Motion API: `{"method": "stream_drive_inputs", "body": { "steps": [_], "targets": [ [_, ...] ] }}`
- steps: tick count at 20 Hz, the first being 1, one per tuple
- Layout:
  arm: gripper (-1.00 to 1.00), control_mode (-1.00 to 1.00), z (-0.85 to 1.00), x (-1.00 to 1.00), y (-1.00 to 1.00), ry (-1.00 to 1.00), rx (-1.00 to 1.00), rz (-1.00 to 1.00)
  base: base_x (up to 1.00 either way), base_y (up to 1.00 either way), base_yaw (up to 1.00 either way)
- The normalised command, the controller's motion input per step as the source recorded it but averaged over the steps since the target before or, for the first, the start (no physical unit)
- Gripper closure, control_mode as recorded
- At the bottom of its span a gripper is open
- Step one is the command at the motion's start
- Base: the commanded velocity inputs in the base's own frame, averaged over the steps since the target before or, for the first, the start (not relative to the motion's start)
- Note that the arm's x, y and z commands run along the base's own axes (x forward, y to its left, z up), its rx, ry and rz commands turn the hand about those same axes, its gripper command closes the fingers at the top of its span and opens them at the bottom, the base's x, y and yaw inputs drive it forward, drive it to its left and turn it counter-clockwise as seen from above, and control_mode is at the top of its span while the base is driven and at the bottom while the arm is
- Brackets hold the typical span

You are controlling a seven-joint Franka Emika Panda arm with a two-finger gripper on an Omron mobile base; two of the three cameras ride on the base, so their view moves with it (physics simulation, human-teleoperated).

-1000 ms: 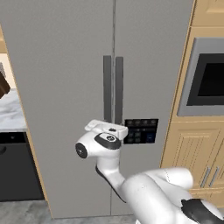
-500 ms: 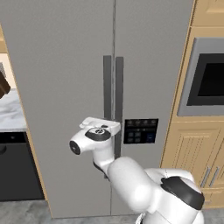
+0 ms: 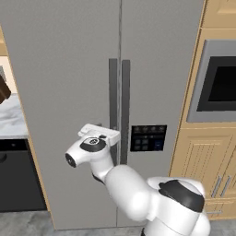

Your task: Move the hot dog bun to the plate on the dining table and place the condiment next to that plate. Then navigate to the fridge and take the sausage and place it on the plate as well.

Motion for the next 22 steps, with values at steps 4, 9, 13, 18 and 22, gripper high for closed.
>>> {"method": "stream_drive_inputs", "body": {
  "steps": [4,9,13,18,22],
  "targets": [
    [-1.00,-1.00,-0.03,0.00,-0.28,0.00,0.00,-0.08,0.00,0.00,0.00],
    [-1.00,-1.00,0.00,0.00,-0.43,0.00,0.00,-0.09,0.00,0.00,0.00],
    [-1.00,-1.00,-0.01,0.19,-0.26,0.00,0.00,-0.02,0.00,0.00,0.00],
    [-1.00,-1.00,-0.06,0.47,-0.14,0.00,0.00,0.02,0.00,0.00,0.00],
    [-1.00,-1.00,-0.10,0.42,-0.13,0.00,0.00,0.07,0.00,0.00,0.00]
  ]
}}
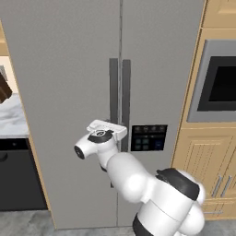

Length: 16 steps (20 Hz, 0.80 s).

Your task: Move the hot dog bun to the plate on the dining table and place the condiment next to that plate. Then navigate to the fridge and take the sausage and place it on the plate as well.

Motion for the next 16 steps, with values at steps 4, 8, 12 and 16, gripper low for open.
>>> {"method": "stream_drive_inputs", "body": {
  "steps": [4,8,12,16],
  "targets": [
    [1.00,-1.00,-0.01,-0.16,0.00,-0.03,0.00,0.01,0.00,0.00,0.00],
    [1.00,-1.00,0.02,-0.50,0.12,-0.05,0.00,0.03,0.00,0.00,0.00],
    [1.00,-1.00,0.18,-0.57,0.59,0.00,0.00,0.00,0.00,0.00,0.00],
    [1.00,-1.00,0.20,-0.49,0.95,0.02,0.00,0.00,0.00,0.00,0.00]
  ]
}}
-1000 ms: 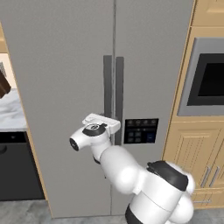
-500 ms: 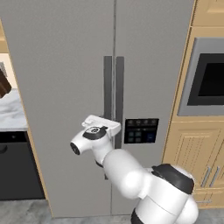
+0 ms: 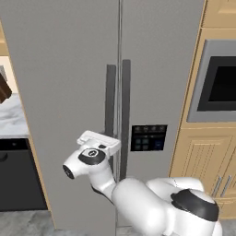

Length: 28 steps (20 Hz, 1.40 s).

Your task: Move the hot dog bun to the plate on the dining table and place the condiment next to that plate. Then navigate to the fridge and take the sausage and place it on the plate as well.

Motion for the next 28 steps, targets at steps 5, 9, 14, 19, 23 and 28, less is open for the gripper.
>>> {"method": "stream_drive_inputs", "body": {
  "steps": [5,9,14,19,23,28],
  "targets": [
    [1.00,-1.00,0.10,-0.45,1.00,0.07,0.00,0.05,0.00,0.00,0.00],
    [1.00,-1.00,0.06,-0.41,1.00,0.12,0.00,0.08,0.00,0.00,0.00],
    [1.00,-1.00,0.00,-0.41,1.00,0.17,0.00,0.11,0.00,0.00,0.00],
    [1.00,-1.00,0.00,-0.51,1.00,0.16,0.00,0.15,0.00,0.00,0.00],
    [-1.00,-1.00,0.00,-0.51,1.00,0.15,0.00,0.15,0.00,0.00,0.00],
    [-1.00,-1.00,0.04,-0.63,0.64,0.05,0.00,0.11,0.00,0.00,0.00]
  ]
}}
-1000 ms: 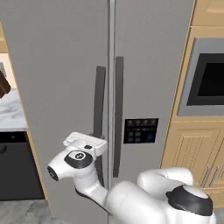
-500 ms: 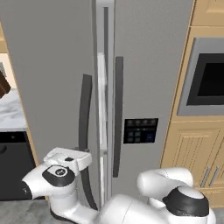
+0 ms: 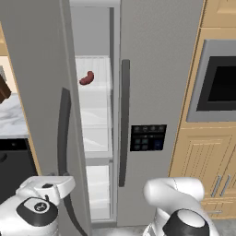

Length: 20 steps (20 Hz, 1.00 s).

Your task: Move the hot dog bun to the plate on the dining table and place the condiment next to that plate. Then navigate to the fridge and take the sausage and place it on the plate as well.

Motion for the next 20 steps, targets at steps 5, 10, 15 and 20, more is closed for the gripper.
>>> {"method": "stream_drive_inputs", "body": {
  "steps": [5,10,15,20],
  "targets": [
    [-1.00,-1.00,0.58,-0.98,-0.44,0.00,0.11,0.11,0.00,0.00,0.00],
    [-1.00,-1.00,0.97,-0.84,-0.97,0.05,0.38,0.15,0.00,0.00,0.00],
    [-1.00,-1.00,0.93,-0.31,-1.00,0.23,0.51,0.17,0.00,0.00,0.00],
    [-1.00,-1.00,0.55,0.08,-1.00,0.33,0.59,0.15,0.00,0.00,0.00]
  ]
}}
